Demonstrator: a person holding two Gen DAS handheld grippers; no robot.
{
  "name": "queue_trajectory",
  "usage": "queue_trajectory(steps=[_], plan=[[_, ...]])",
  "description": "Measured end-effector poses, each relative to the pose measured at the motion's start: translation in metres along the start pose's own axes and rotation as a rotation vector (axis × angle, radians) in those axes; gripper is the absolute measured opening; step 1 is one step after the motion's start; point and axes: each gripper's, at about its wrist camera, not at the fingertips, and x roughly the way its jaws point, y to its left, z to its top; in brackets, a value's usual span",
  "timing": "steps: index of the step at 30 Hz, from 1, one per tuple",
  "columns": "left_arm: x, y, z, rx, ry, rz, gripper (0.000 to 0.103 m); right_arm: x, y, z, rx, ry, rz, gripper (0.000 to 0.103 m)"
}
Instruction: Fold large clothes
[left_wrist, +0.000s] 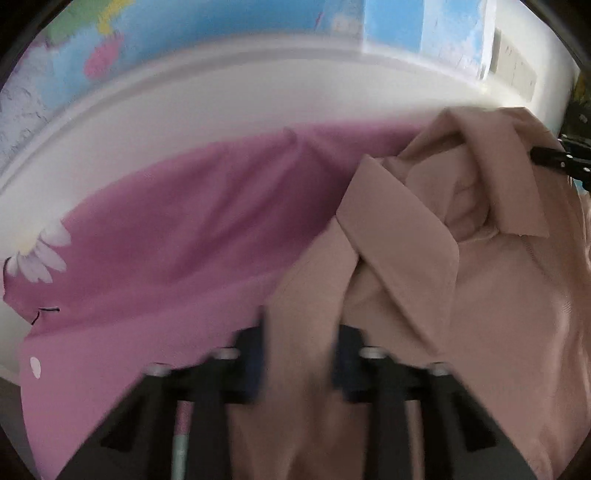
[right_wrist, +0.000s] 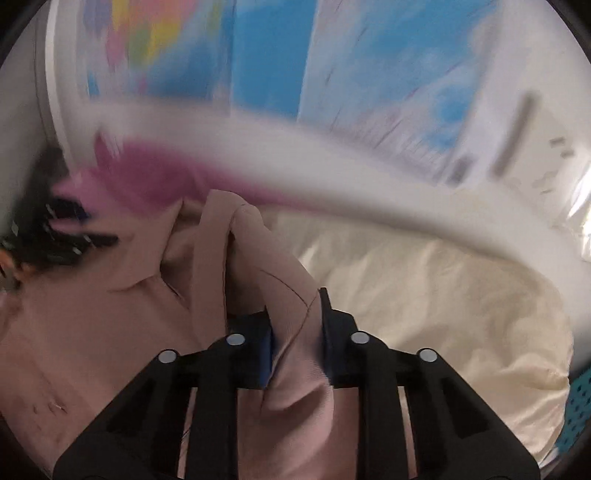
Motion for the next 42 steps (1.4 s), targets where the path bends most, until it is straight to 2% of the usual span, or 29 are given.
queue_trajectory(steps=[2, 3, 4, 5, 6, 8, 11, 13, 14, 15, 18, 19, 21, 23, 29, 31, 33, 34, 36, 39, 40, 42], plan=[[-0.036, -0.005, 0.001, 0.001, -0.170, 0.010, 0.014, -0.024, -0.021, -0.005, 0.091, -0.092, 0.021, 0.020], [-0.050, -0.005, 0.002, -0.008, -0.229, 0.008, 0.020, -0.030, -0.035, -0.008, 0.163, -0.122, 0.045, 0.024], [-0.057, -0.005, 0.004, -0.014, -0.247, 0.015, 0.026, -0.027, -0.055, -0.014, 0.259, -0.120, 0.057, 0.026], [-0.059, -0.005, 0.007, -0.014, -0.246, 0.020, 0.030, -0.013, -0.070, -0.019, 0.334, -0.063, 0.070, 0.028], [-0.057, -0.006, 0.010, -0.004, -0.236, 0.018, 0.031, 0.005, -0.080, -0.025, 0.378, 0.013, 0.068, 0.037], [-0.038, -0.011, 0.014, 0.020, -0.169, 0.069, 0.040, 0.029, -0.085, -0.033, 0.404, 0.089, 0.018, 0.048], [-0.006, -0.009, 0.013, 0.011, -0.036, 0.189, 0.050, 0.035, -0.087, -0.038, 0.439, 0.074, 0.026, 0.056], [-0.012, -0.004, 0.003, -0.021, -0.035, 0.161, 0.056, 0.029, -0.086, -0.037, 0.440, 0.064, 0.002, 0.065], [-0.024, 0.001, -0.004, -0.052, -0.052, 0.137, 0.073, 0.022, -0.083, -0.036, 0.422, 0.054, -0.035, 0.068], [-0.037, 0.004, -0.011, -0.069, -0.075, 0.133, 0.082, 0.015, -0.081, -0.036, 0.407, 0.040, -0.056, 0.075], [-0.078, 0.010, -0.038, -0.085, -0.129, 0.120, 0.087, -0.011, -0.082, -0.041, 0.407, -0.002, -0.085, 0.078], [-0.097, 0.012, -0.056, -0.098, -0.139, 0.106, 0.088, -0.026, -0.081, -0.045, 0.413, -0.024, -0.051, 0.079], [-0.113, 0.009, -0.081, -0.101, -0.120, 0.094, 0.089, -0.039, -0.080, -0.052, 0.413, -0.045, -0.023, 0.084], [-0.131, -0.003, -0.117, -0.089, -0.093, 0.088, 0.089, -0.060, -0.068, -0.064, 0.380, -0.062, -0.007, 0.084], [-0.156, -0.031, -0.195, -0.097, -0.019, -0.033, 0.089, -0.080, -0.024, -0.089, 0.345, -0.047, 0.101, 0.088], [-0.156, -0.043, -0.211, -0.088, -0.003, -0.046, 0.083, -0.078, -0.005, -0.096, 0.350, -0.037, 0.129, 0.088], [-0.157, -0.044, -0.226, -0.118, 0.024, -0.094, 0.044, -0.081, 0.009, -0.102, 0.358, -0.027, 0.146, 0.088], [-0.156, -0.041, -0.227, -0.143, 0.027, -0.113, 0.036, -0.078, 0.016, -0.102, 0.363, -0.026, 0.153, 0.088], [-0.162, -0.033, -0.227, -0.205, 0.006, -0.148, 0.007, -0.078, 0.024, -0.109, 0.379, -0.022, 0.180, 0.088], [-0.186, -0.016, -0.223, -0.290, -0.047, -0.149, 0.004, -0.078, 0.032, -0.117, 0.396, -0.014, 0.201, 0.088], [-0.196, -0.013, -0.220, -0.287, -0.074, -0.126, 0.004, -0.080, 0.034, -0.118, 0.397, -0.013, 0.210, 0.088], [-0.214, -0.005, -0.210, -0.274, -0.101, -0.030, 0.004, -0.085, 0.038, -0.121, 0.397, -0.022, 0.211, 0.088]])
